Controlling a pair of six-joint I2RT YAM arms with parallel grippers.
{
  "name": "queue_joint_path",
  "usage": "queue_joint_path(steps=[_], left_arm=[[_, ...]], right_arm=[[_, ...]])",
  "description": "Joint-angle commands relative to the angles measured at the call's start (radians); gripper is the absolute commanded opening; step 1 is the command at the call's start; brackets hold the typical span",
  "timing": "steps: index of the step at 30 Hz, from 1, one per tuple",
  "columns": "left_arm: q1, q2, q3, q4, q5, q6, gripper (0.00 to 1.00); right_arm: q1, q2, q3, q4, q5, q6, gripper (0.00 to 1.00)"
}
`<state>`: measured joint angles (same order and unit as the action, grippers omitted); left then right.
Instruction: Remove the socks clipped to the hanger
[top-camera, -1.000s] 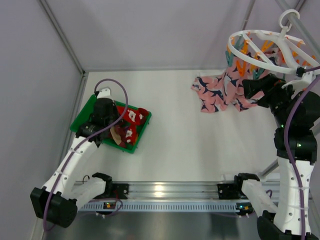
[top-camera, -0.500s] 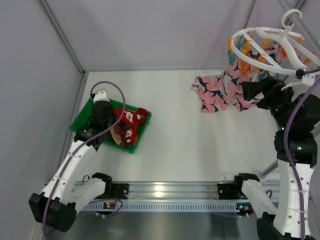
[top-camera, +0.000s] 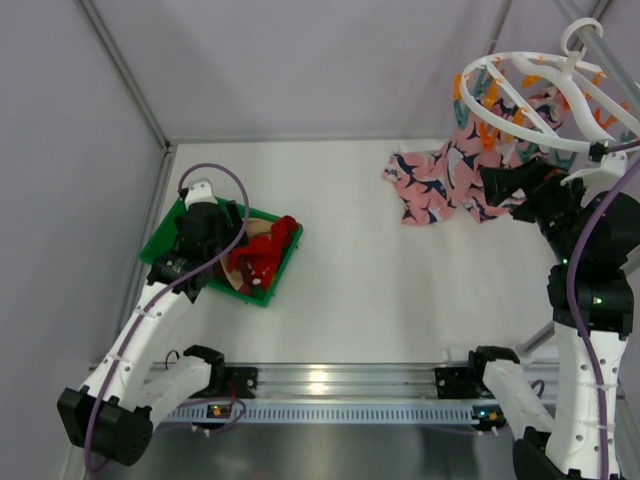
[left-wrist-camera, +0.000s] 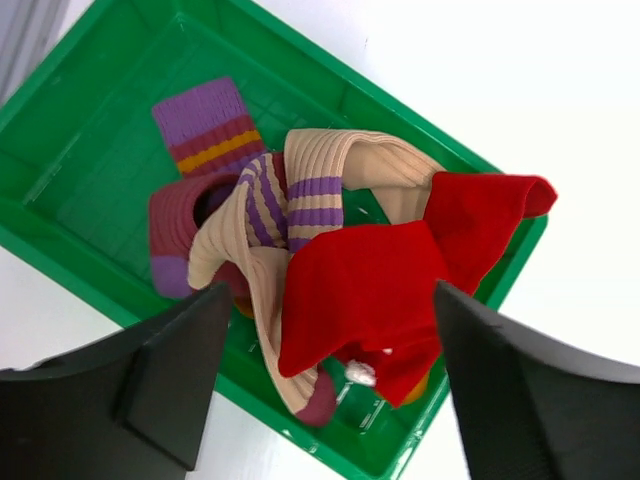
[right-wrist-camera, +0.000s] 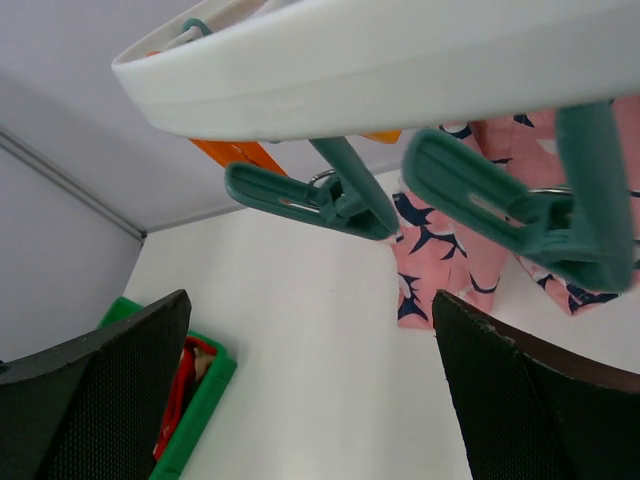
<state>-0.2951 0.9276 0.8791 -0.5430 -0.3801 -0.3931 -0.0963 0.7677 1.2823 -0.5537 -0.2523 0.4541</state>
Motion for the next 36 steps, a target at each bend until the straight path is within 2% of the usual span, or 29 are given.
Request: queue_joint_path(steps=[1, 2, 3, 12, 16, 20, 25, 31, 36], left_arm=[[0.005, 0.005, 0.014, 0.011, 0.010, -0.006, 0.89], [0.007, 0.007, 0.017, 0.009, 0.012, -0.006, 0.97], [0.005, 0.005, 0.017, 0.011, 0.014, -0.009, 0.98], [0.005, -0.038, 0.050, 0.012, 0.067, -0.029, 0.98], [0.005, -0.049, 0.089, 0.015, 0.145, -0.061, 0.98], [0.004, -0.009, 0.133, 0.018, 0.292, -0.105, 0.99], [-0.013, 0.030, 0.118, 0.067, 0.440, -0.164, 0.99], [-0.208, 0.040, 0.055, 0.146, 0.435, -0.220, 0.99], [-0.300, 0.028, -0.009, 0.212, 0.449, -0.282, 0.98]], right_arm=[[-0.005, -0.015, -0.012, 0.008, -0.021, 0.003, 0.99], [-0.005, -0.015, -0.018, 0.009, -0.027, 0.006, 0.99], [-0.005, -0.015, -0.021, 0.009, -0.033, 0.006, 1.00], [-0.005, -0.036, -0.058, -0.015, -0.033, 0.006, 0.99], [-0.005, -0.057, -0.101, -0.028, -0.039, 0.008, 0.99], [-0.005, -0.064, -0.141, -0.051, -0.071, 0.017, 0.99], [-0.002, -0.065, -0.224, -0.069, -0.139, 0.037, 1.00], [0.007, -0.102, -0.342, -0.071, -0.200, 0.017, 0.99], [0.012, -0.149, -0.446, -0.045, -0.222, 0.031, 1.00]])
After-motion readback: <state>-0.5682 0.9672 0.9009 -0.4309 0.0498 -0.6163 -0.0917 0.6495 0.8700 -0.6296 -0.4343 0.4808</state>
